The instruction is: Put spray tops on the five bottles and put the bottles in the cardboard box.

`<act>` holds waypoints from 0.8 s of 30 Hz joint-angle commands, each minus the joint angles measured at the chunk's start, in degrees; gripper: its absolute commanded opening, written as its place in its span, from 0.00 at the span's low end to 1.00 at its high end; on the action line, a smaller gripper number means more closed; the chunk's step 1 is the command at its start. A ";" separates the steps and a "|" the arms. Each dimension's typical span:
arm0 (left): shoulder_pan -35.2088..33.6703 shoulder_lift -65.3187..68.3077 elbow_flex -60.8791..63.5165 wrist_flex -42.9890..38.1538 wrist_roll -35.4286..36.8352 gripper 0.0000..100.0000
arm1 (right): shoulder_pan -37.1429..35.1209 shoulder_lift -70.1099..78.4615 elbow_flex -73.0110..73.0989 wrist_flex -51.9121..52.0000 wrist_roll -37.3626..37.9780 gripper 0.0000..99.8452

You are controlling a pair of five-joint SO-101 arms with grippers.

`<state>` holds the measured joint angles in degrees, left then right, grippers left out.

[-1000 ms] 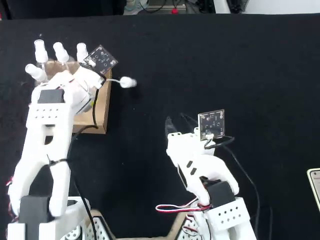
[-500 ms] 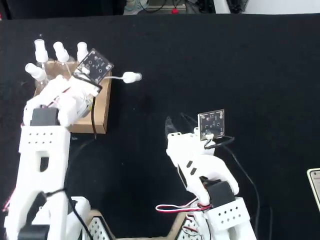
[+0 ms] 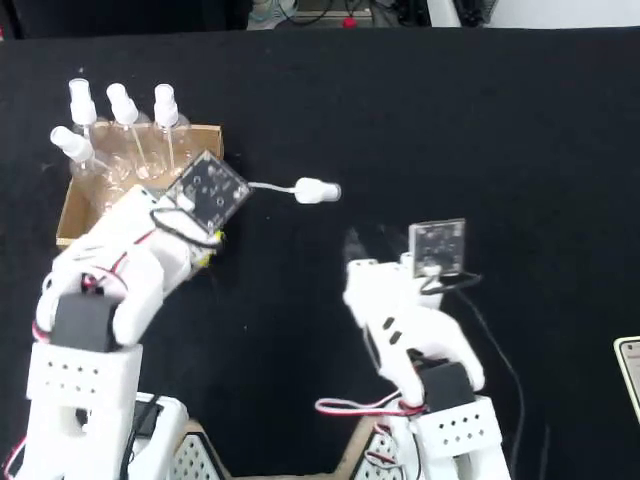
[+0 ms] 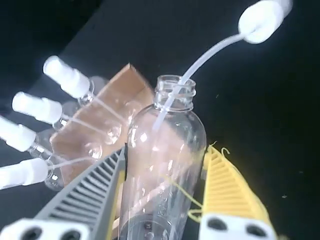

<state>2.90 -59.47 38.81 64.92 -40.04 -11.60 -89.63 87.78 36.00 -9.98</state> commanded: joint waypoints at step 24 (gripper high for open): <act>10.51 -38.59 37.58 -23.38 19.69 0.17 | 26.90 -0.48 -17.36 7.82 -9.23 0.13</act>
<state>12.75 -90.07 71.87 47.52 -24.22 14.33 -89.63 74.42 45.85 -18.33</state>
